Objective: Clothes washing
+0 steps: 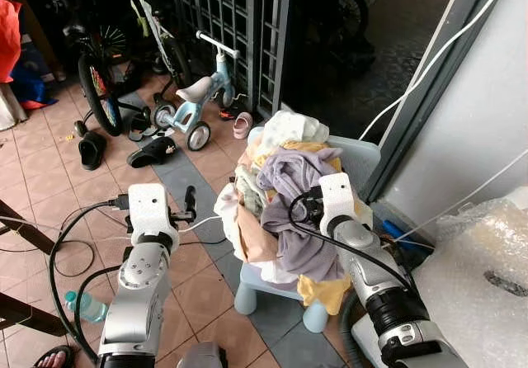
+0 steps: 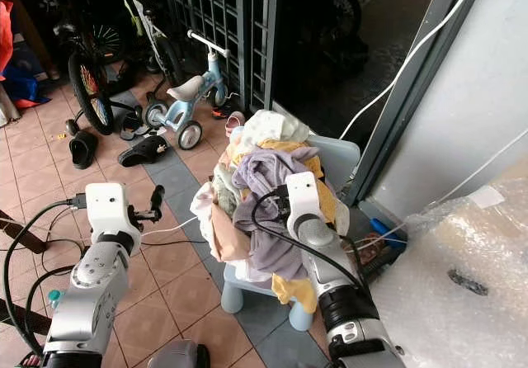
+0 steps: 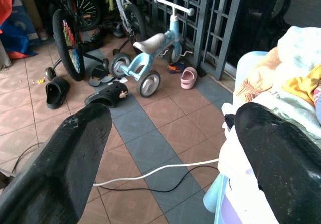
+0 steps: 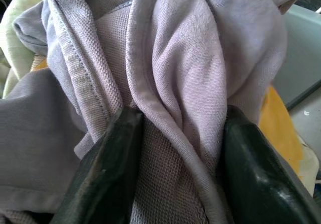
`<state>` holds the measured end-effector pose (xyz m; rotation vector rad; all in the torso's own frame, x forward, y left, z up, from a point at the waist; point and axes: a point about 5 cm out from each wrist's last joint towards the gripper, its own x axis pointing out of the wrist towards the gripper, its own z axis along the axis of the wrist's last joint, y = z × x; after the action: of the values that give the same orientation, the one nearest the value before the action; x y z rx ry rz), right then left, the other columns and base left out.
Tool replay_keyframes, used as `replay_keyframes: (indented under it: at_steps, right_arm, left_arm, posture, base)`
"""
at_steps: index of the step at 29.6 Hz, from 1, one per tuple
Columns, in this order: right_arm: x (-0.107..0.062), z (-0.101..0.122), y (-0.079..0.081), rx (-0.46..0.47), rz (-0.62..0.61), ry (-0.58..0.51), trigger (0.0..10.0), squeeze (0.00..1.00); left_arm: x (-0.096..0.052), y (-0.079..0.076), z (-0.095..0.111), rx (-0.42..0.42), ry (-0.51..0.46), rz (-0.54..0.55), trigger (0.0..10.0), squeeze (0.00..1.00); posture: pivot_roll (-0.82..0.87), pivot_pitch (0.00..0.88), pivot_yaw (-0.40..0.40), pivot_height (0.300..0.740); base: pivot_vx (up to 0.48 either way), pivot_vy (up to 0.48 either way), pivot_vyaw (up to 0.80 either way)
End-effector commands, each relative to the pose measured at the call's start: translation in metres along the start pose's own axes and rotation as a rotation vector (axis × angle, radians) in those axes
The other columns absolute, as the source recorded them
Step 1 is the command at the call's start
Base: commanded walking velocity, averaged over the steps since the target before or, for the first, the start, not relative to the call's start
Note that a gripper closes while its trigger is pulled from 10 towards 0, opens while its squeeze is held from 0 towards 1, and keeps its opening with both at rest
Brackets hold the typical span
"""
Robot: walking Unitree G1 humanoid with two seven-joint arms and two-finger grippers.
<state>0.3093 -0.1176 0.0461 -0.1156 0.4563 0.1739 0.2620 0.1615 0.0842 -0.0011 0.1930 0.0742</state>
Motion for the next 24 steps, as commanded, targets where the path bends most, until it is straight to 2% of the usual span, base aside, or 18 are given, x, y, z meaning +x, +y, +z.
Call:
replay_keyframes:
  at_steps: [1, 10, 22, 24]
  right_arm:
    - [0.0002, -0.0044, 0.0005, 0.014, 0.011, 0.026, 0.0, 0.00]
    - [0.0011, -0.0032, -0.0052, 0.059, 0.005, 0.040, 0.0, 0.00]
    - [-0.0009, -0.0074, 0.0014, 0.104, 0.040, 0.068, 0.0, 0.00]
    - [-0.0030, -0.0031, 0.0011, 0.155, 0.039, 0.026, 0.0, 0.00]
  left_arm:
    - [0.0021, 0.0008, -0.0011, 0.004, 0.011, 0.004, 10.0, 0.00]
    - [0.0063, -0.0032, -0.0012, -0.001, 0.015, -0.011, 10.0, 0.00]
    - [0.0090, -0.0064, -0.0040, -0.007, 0.031, -0.021, 10.0, 0.00]
    - [0.0098, -0.0081, -0.0047, -0.004, 0.035, -0.030, 10.0, 0.00]
  posture:
    - [0.04, 0.000, -0.006, 0.740]
    - [0.03, 0.000, -0.008, 0.740]
    - [0.01, 0.000, -0.014, 0.740]
    - [0.01, 0.000, -0.014, 0.740]
  base:
    - [0.000, 0.000, 0.00]
    - [0.000, 0.000, 0.00]
    - [0.000, 0.000, 0.00]
    - [0.000, 0.000, 0.00]
